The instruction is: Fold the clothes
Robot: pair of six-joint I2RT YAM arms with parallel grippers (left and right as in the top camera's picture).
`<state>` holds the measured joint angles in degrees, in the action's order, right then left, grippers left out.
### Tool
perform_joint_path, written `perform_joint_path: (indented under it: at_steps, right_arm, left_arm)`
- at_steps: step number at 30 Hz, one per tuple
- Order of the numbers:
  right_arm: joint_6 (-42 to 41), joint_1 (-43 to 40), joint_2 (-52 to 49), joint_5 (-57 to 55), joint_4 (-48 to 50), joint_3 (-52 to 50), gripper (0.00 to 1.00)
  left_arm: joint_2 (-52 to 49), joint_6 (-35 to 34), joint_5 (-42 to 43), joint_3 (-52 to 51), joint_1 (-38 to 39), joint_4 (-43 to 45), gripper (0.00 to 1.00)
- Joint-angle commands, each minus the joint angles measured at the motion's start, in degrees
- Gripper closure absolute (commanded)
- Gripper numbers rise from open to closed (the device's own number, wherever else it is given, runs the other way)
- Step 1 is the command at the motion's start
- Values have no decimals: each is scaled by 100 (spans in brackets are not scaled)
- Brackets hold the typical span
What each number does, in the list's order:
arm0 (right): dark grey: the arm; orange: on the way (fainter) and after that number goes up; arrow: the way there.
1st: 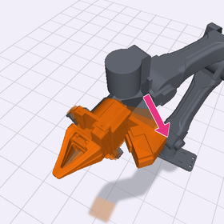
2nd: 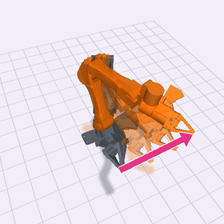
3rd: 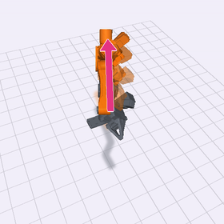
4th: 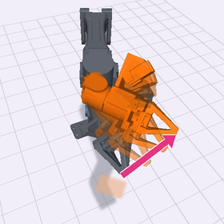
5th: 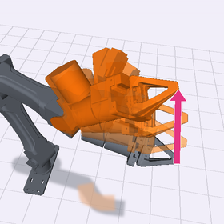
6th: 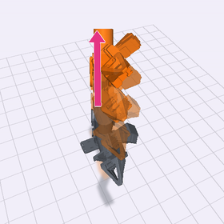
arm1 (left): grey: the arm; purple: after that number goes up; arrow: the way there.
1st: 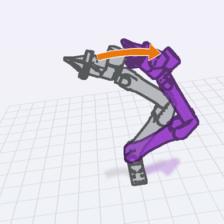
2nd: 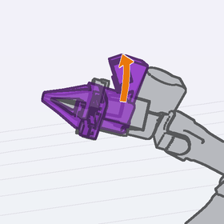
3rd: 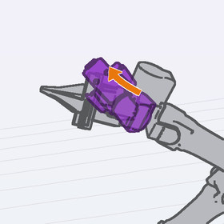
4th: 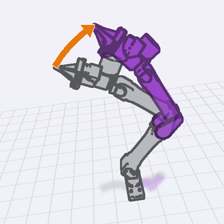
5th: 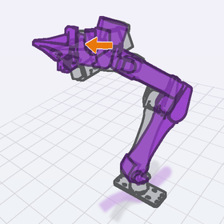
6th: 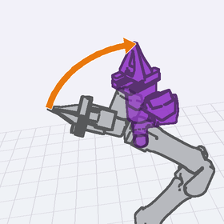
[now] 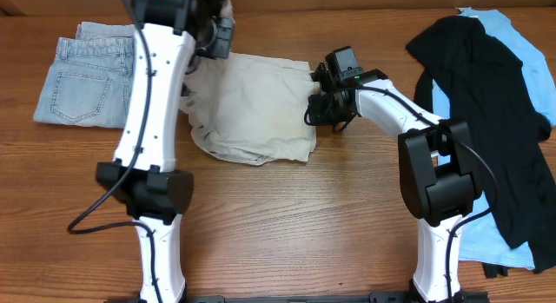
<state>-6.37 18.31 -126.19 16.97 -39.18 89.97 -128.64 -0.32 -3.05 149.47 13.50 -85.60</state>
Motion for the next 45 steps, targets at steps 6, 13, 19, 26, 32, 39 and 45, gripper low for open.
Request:
perform_joint_path:
  at_steps: [6, 13, 19, 26, 32, 39, 45]
  right_arm:
    - [39, -4, -275, -299, -125, 11, 96]
    - [13, -17, -275, -389, -179, 11, 96]
    - [-240, -275, -223, -81, -184, 17, 96]
    - [-260, -787, 522, 610, -304, 22, 96]
    - [-258, -1255, 1410, 625, -734, 103, 48]
    - [-260, -1897, 1757, 627, -1062, 103, 35]
    - [-229, -2131, 1753, 623, -1309, 101, 31]
  left_arm:
    - [-1163, -304, 1117, 68, 772, 518, 96]
    - [-1794, -634, 1217, 68, 1279, 953, 52]
    - [-1784, -634, 1213, 81, 1375, 1091, 0]
    - [-1779, -575, 1215, 549, 1134, 717, 0]
    - [-1781, 564, 1425, 734, 1128, -107, 0]
    - [-1786, 2350, 1447, 601, 1451, -1091, 0]
    - [-1794, 2428, 1193, 197, 1781, -940, 0]
